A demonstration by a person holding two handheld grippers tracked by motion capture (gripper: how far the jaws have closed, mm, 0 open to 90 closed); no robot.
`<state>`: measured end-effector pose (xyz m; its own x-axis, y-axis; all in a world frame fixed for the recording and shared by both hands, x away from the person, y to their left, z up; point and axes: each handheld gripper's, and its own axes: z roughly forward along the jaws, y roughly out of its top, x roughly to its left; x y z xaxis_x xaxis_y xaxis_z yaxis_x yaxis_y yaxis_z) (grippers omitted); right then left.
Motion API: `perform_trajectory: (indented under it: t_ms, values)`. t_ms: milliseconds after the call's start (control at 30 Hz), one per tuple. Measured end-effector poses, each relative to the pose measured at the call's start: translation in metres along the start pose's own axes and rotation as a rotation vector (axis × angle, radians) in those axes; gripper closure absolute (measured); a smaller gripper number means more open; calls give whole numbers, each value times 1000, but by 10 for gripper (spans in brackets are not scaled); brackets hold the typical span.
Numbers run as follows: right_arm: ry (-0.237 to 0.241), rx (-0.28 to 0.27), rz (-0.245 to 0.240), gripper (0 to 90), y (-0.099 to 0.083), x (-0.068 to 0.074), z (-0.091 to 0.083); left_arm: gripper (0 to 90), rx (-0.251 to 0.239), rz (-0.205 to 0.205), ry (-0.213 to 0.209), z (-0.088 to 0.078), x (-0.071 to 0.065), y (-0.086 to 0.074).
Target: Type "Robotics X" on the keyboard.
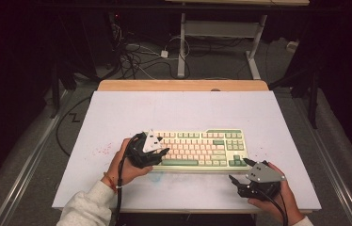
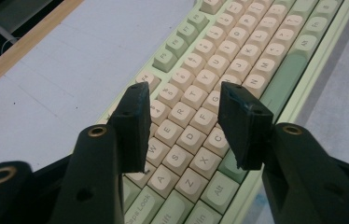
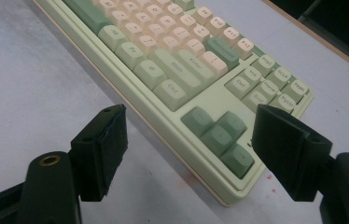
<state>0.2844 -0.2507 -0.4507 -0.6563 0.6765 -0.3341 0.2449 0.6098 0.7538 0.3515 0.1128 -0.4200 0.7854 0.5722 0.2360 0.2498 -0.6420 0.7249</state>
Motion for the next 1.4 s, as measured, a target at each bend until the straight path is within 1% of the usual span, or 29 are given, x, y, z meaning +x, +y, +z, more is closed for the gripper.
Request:
perform_trajectory:
  t_ms: [100,200,233,300,400,533,800,933,1133,1267,1400]
  values:
    - [1,1,0,268,0,0,0,493,-8,1,0,0,-2,0]
    - [1,0,0,268,0,0,0,498,-9,8,-7,-1,-4,0]
    - [1,0,0,268,0,0,0,514,-14,5,-8,-1,-5,0]
    - [1,1,0,268,0,0,0,536,-14,13,-15,-2,-6,1]
    - [2,0,-1,268,0,0,0,639,-21,23,-40,-4,-7,1]
    - [2,0,0,268,0,0,0,741,-24,32,-67,-5,-10,2]
    - [4,0,-1,268,0,1,0,837,-10,65,-100,-4,-16,3]
    - [4,0,1,268,0,0,0,858,3,88,-113,-2,-20,4]
    - [2,-2,1,268,0,0,0,879,11,101,-128,0,-25,4]
    - [0,-2,1,264,0,0,0,882,19,120,-151,1,-28,5]
    - [-6,-5,6,262,0,0,-1,882,20,117,-156,3,-30,5]
